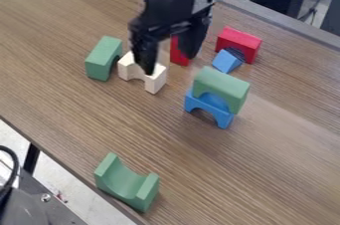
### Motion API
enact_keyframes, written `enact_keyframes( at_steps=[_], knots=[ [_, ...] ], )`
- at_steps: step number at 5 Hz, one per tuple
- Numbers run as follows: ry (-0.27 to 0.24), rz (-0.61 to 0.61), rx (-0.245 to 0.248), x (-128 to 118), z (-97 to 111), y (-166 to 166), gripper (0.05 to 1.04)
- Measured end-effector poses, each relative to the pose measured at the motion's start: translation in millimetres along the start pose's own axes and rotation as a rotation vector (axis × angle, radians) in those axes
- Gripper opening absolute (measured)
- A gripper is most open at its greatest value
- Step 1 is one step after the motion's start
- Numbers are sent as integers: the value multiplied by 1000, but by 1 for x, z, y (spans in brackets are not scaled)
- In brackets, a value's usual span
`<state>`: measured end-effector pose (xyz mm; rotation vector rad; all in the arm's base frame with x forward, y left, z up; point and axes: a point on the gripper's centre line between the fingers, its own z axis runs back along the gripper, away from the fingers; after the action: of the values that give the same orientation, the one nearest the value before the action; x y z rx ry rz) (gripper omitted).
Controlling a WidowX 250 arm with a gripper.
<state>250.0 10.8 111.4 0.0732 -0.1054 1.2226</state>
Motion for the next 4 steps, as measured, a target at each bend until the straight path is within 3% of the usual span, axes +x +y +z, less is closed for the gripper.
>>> enact_keyframes(
  at_steps=[1, 2, 3, 4],
  knots=[
    [4, -240, 11, 4, 1, 4, 1000],
    [-3, -488, -31, 10, -5, 13, 1001],
    [13, -557, -34, 17, -20, 25, 1001],
    [24, -446, -55, 20, -47, 45, 1000]
  ],
)
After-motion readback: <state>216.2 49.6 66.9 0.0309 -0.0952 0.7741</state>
